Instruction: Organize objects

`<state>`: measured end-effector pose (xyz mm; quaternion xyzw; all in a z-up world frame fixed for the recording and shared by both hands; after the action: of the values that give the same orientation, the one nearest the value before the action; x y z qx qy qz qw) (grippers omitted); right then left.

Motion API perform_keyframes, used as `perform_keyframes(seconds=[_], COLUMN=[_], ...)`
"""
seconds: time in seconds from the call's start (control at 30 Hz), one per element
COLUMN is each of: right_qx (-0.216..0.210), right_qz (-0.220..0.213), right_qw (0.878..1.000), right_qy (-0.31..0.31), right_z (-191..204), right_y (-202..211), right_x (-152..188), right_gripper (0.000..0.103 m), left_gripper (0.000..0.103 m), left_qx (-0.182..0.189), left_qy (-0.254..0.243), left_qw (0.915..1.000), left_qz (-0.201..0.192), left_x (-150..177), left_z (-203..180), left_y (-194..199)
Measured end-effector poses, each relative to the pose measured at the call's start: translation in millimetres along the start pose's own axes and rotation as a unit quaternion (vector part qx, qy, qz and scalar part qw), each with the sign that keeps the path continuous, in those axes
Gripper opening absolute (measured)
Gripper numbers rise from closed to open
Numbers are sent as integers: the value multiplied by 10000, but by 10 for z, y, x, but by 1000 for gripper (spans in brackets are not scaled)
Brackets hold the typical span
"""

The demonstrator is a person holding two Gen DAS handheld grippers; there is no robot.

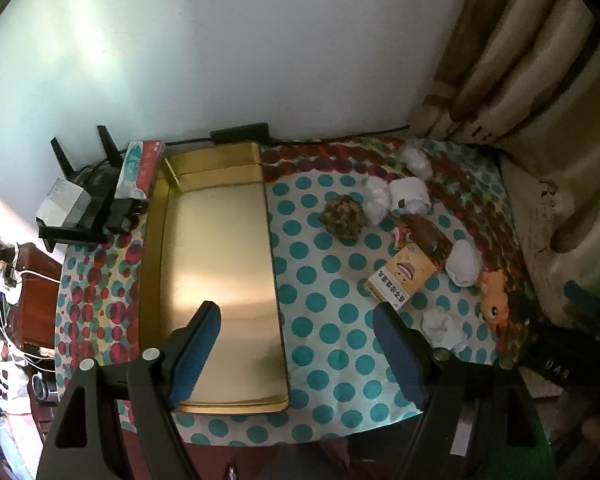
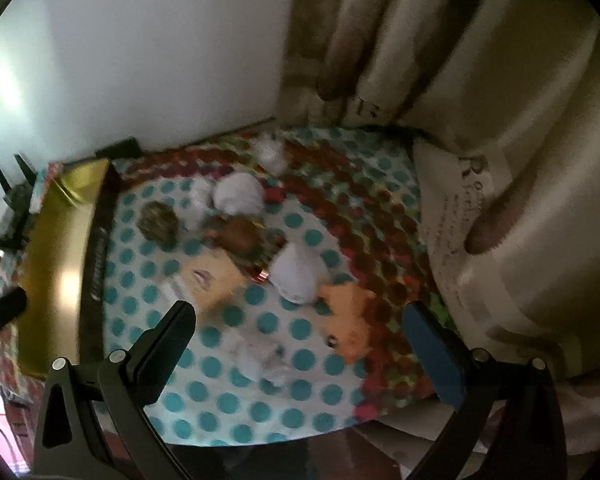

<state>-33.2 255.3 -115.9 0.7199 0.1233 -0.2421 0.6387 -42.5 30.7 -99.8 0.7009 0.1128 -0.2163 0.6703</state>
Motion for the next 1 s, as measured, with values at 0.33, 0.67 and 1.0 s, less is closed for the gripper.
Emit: perform_keyframes(seconds=[0.33,0.67,1.0], right_qx=[-206,-108,-2], right_qz=[653,988,1146], right_qw=[9976,9947,9934], right_qy=[-64,-276,13], right_z=[-362,-601,-596], right_y=[-495,-853,-1197], right_x=[557,675,609], right_gripper=[103,94,79], left_gripper=[81,81,81], left_qx=[220,281,360], left_qy=[-272,-510,-892], left_qw=[9993,9981,9951], left_qz=[162,218,248], left_x=[-16,-128,-190], left_z=[-260,-429,-596], left_y=[-108,-247,-534])
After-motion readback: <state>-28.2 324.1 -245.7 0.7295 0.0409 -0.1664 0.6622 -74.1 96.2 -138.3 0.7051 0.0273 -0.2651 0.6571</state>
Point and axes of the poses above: each gripper's, at about its wrist camera, not at the fingertips, and y roughly against the way its jaws point, z to its left, x to its underside, the point moved 10 cm from there along -y, roughly the way its jaws point, and after that the axes turned 3 degrees about -y, right-handed, at the moved point
